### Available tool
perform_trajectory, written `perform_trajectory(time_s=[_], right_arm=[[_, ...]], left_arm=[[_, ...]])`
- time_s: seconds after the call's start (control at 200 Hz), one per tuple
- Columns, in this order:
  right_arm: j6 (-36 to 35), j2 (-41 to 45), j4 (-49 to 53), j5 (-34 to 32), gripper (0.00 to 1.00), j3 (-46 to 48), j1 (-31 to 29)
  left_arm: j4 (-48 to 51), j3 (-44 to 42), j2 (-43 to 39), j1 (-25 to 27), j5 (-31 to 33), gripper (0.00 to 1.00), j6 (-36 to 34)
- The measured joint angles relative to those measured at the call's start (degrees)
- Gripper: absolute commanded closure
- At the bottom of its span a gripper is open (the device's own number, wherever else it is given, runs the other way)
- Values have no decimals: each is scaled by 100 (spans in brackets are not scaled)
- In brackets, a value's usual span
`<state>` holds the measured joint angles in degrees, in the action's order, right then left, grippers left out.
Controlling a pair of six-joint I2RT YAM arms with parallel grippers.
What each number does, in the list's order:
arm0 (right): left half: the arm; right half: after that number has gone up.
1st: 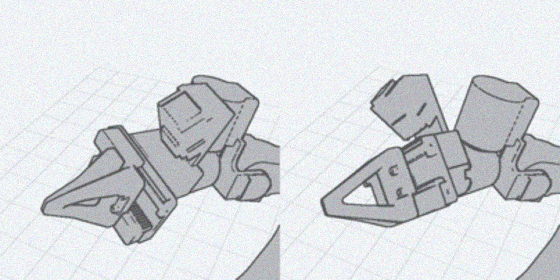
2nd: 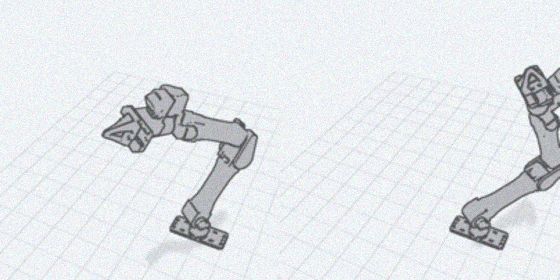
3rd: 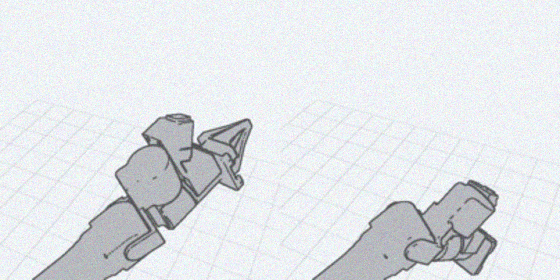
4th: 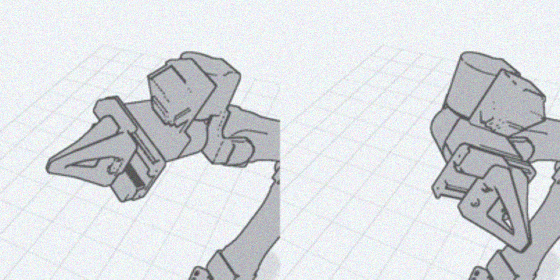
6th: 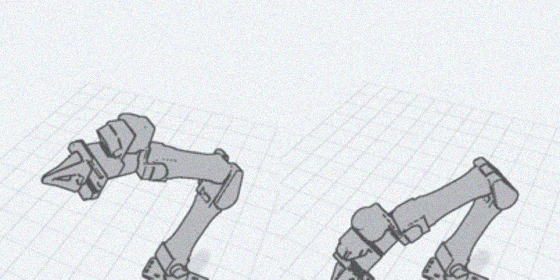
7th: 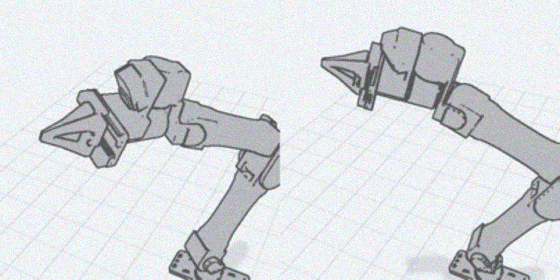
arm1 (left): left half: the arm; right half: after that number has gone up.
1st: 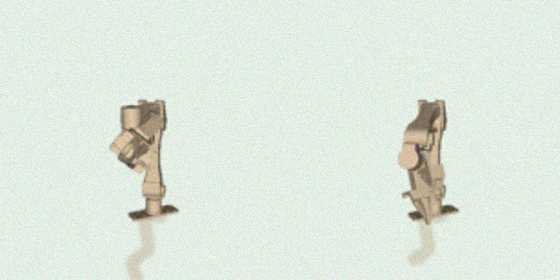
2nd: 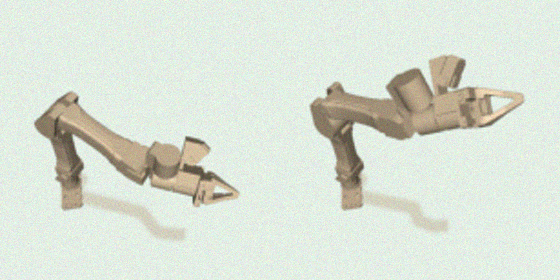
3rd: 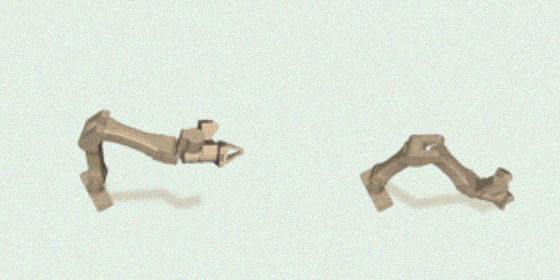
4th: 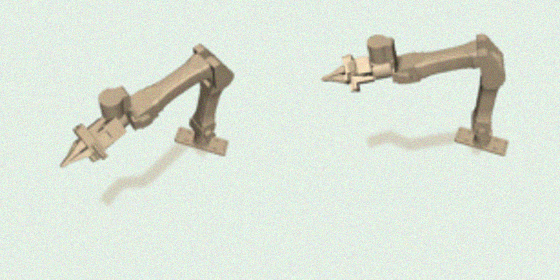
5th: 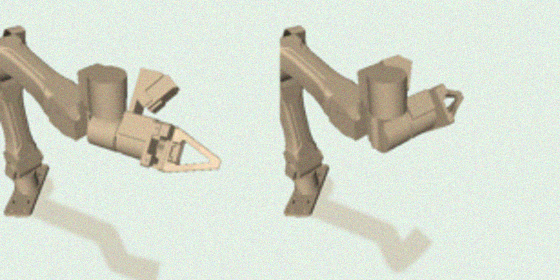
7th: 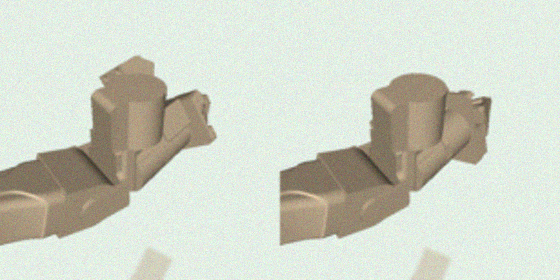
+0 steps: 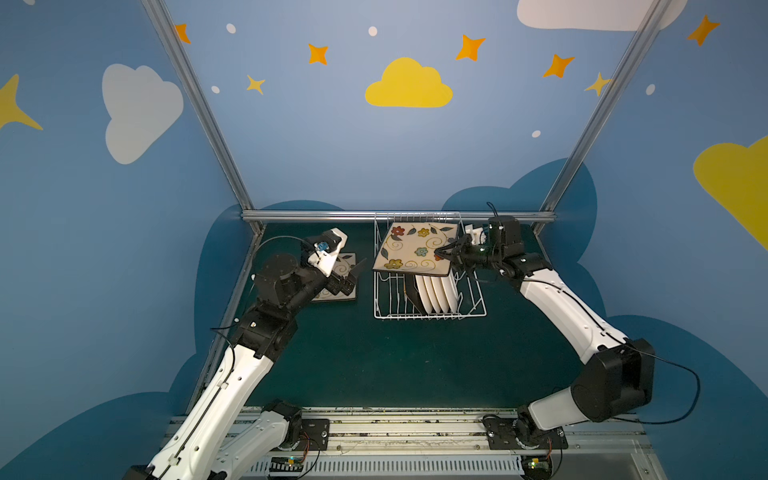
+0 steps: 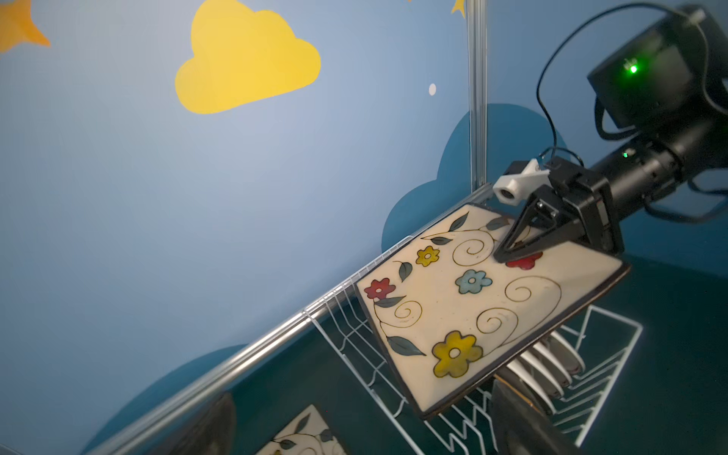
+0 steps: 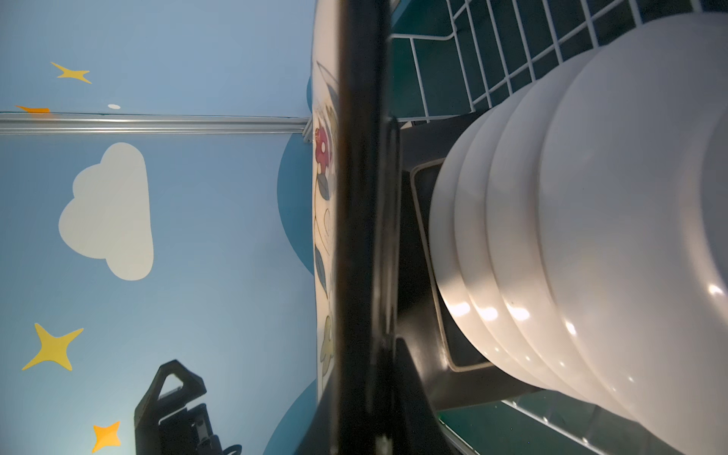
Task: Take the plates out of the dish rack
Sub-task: 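Open the left gripper and draw it back while the right gripper holds the plate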
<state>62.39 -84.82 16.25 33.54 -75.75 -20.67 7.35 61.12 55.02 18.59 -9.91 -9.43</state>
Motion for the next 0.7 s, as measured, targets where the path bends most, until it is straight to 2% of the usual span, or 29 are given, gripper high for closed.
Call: perform_trajectory(time_s=[0.285,0.701], right_arm=[[-584,612,-564,55,100,431,2],[-868,693,-894,238,100,570,35]], left_arm=[[339,970,1019,-1091,-1379,1,2433],[37,914,1818,-1156,-2833,1,4258]])
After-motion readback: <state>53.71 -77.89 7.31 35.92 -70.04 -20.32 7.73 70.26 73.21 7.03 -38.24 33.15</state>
